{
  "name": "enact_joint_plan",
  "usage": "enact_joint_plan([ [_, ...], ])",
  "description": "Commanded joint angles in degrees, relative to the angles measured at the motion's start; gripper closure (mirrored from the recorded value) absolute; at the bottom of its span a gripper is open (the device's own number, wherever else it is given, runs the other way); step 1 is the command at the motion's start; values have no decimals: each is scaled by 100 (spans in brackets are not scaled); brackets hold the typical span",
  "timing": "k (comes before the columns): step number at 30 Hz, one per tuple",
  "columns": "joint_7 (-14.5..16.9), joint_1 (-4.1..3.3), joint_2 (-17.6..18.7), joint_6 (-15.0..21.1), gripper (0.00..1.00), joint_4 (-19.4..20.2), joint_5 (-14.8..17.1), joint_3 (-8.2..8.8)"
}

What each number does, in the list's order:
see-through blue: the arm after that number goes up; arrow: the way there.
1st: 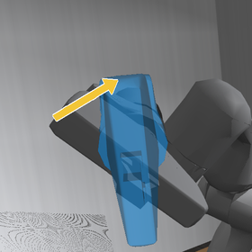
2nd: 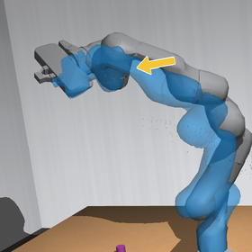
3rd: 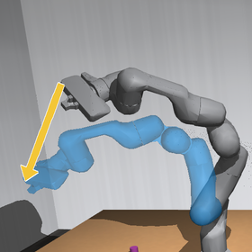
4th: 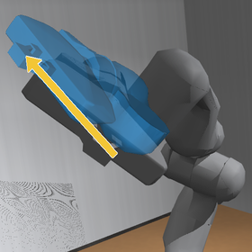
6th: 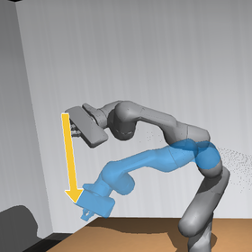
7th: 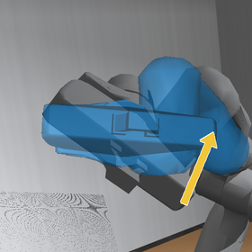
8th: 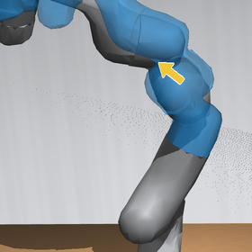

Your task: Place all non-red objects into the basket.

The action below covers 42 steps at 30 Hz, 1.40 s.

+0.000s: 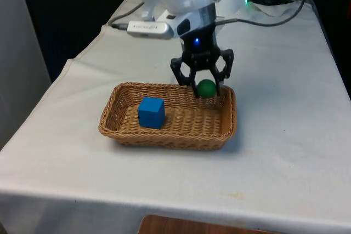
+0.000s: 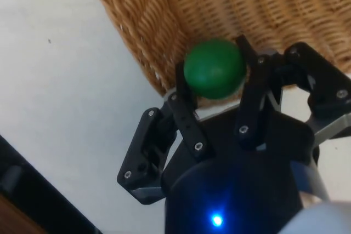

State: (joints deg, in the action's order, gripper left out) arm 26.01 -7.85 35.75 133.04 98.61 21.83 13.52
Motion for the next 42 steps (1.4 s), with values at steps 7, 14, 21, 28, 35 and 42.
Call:
enact_joint_plan([
  [7,69,57,435,-29,100,-372,235,-46],
  [14,80,63,693,-52,100,-630,332,-29],
  [21,74,69,756,-74,80,-716,332,-29],
  [28,69,74,779,-80,12,-745,327,-23],
  [35,40,57,739,-92,0,-733,309,-6],
  [42,-103,11,481,-189,0,-607,275,63],
])
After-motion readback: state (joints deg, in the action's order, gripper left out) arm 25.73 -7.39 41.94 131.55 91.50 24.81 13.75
